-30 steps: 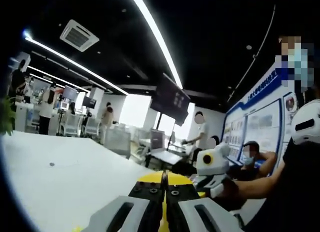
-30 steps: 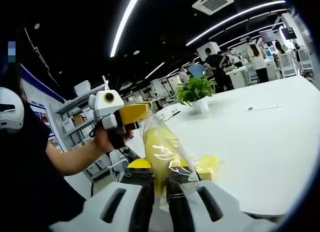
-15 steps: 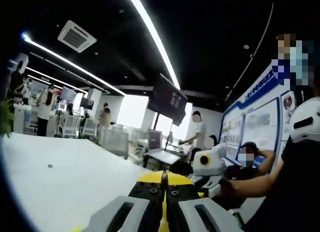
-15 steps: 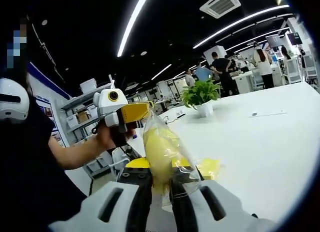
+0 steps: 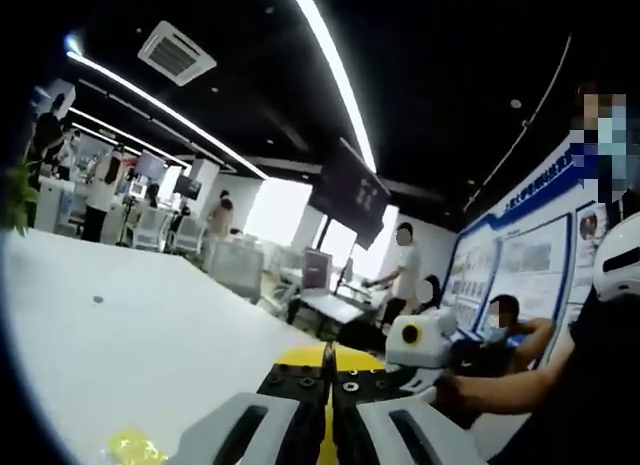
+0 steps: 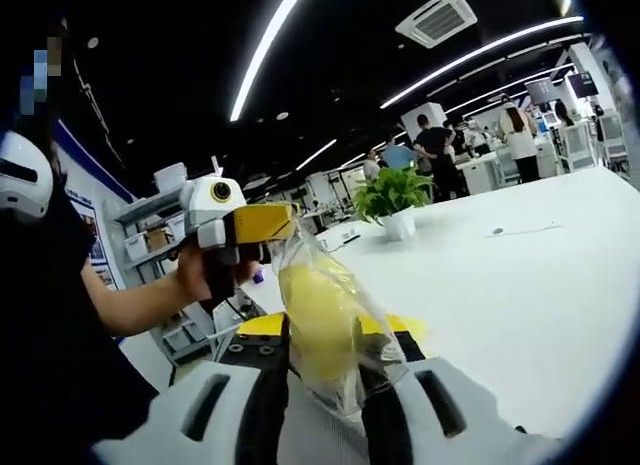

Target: Compare the silicone blocks by pressing each to a similar depth, holding the contact briefly, and releasing to observe deformation and rebound differences across the visible hardness samples.

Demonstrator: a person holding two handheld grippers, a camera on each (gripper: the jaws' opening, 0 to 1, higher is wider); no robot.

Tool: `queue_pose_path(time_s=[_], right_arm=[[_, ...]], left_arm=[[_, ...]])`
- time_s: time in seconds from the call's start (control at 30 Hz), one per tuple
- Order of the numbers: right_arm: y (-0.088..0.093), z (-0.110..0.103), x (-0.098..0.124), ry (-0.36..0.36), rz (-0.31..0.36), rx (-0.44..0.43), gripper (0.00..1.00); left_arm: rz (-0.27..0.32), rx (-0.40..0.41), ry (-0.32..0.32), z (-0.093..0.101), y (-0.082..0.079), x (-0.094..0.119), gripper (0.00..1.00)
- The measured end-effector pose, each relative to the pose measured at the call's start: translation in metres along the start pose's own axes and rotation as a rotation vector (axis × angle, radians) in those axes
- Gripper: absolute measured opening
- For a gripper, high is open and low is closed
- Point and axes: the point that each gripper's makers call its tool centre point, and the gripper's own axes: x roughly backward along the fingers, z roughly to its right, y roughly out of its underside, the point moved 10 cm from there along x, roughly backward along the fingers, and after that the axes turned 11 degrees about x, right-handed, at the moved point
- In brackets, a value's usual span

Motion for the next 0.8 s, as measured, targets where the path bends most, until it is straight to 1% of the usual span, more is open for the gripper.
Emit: queue_pose_path(time_s=[0.1, 0.17, 0.2, 0.23, 0.27, 0.3, 0.33, 0.37, 0.47, 0.53, 0.57, 0.6, 0.63, 0.7, 0.73, 0.77, 0.8], right_arm=[[0.002, 0.004, 0.004, 0.049, -0.002, 0.002, 0.37], [0.002, 0.006, 0.006, 0.074, 0.002, 0.008, 0.42], [0.004, 0.009, 0.008, 0.110, -0.009, 0.021, 0.44], [0.005, 0.010, 0.009, 0.135, -0.023, 0.033, 0.45], [0.007, 0.010, 0.010, 0.146, -0.032, 0.052, 0.47], [0.009, 0.010, 0.010, 0.167, -0.048, 0.074, 0.50], [0.011, 0.009, 0.011, 0.184, -0.060, 0.088, 0.52], [0.013, 0.008, 0.011, 0.185, -0.067, 0.099, 0.53], [0.020, 0.007, 0.013, 0.198, -0.067, 0.095, 0.53], [0.023, 0.007, 0.016, 0.218, -0.060, 0.089, 0.55], [0.024, 0.008, 0.018, 0.233, -0.052, 0.097, 0.56], [0.024, 0.009, 0.020, 0.262, -0.042, 0.111, 0.58], [0.025, 0.009, 0.022, 0.270, -0.041, 0.123, 0.59], [0.027, 0.010, 0.023, 0.304, -0.029, 0.149, 0.64], [0.029, 0.010, 0.024, 0.316, -0.032, 0.158, 0.66], [0.032, 0.013, 0.025, 0.354, -0.049, 0.180, 0.68], [0.035, 0.013, 0.024, 0.372, -0.060, 0.191, 0.71]], left_arm=[[0.008, 0.017, -0.008, -0.001, 0.003, 0.000, 0.00], [0.034, 0.032, -0.040, -0.005, 0.004, 0.001, 0.00], [0.056, 0.054, -0.046, -0.007, 0.005, 0.002, 0.00], [0.065, 0.063, -0.056, -0.009, 0.007, 0.003, 0.00], [0.080, 0.072, -0.068, -0.011, 0.008, 0.003, 0.00], [0.074, 0.070, -0.071, -0.014, 0.012, 0.003, 0.00], [0.074, 0.086, -0.098, -0.020, 0.016, 0.004, 0.00], [0.074, 0.099, -0.106, -0.024, 0.018, 0.004, 0.00], [0.095, 0.168, -0.119, -0.035, 0.028, 0.006, 0.00], [0.098, 0.177, -0.137, -0.039, 0.034, 0.006, 0.00], [0.100, 0.184, -0.142, -0.040, 0.036, 0.006, 0.00], [0.102, 0.193, -0.149, -0.040, 0.038, 0.005, 0.00], [0.104, 0.207, -0.158, -0.042, 0.040, 0.005, 0.00], [0.100, 0.204, -0.176, -0.045, 0.043, 0.004, 0.00], [0.098, 0.206, -0.185, -0.048, 0.044, 0.004, 0.00], [0.099, 0.222, -0.199, -0.052, 0.046, 0.004, 0.00], [0.101, 0.230, -0.204, -0.055, 0.047, 0.005, 0.00]])
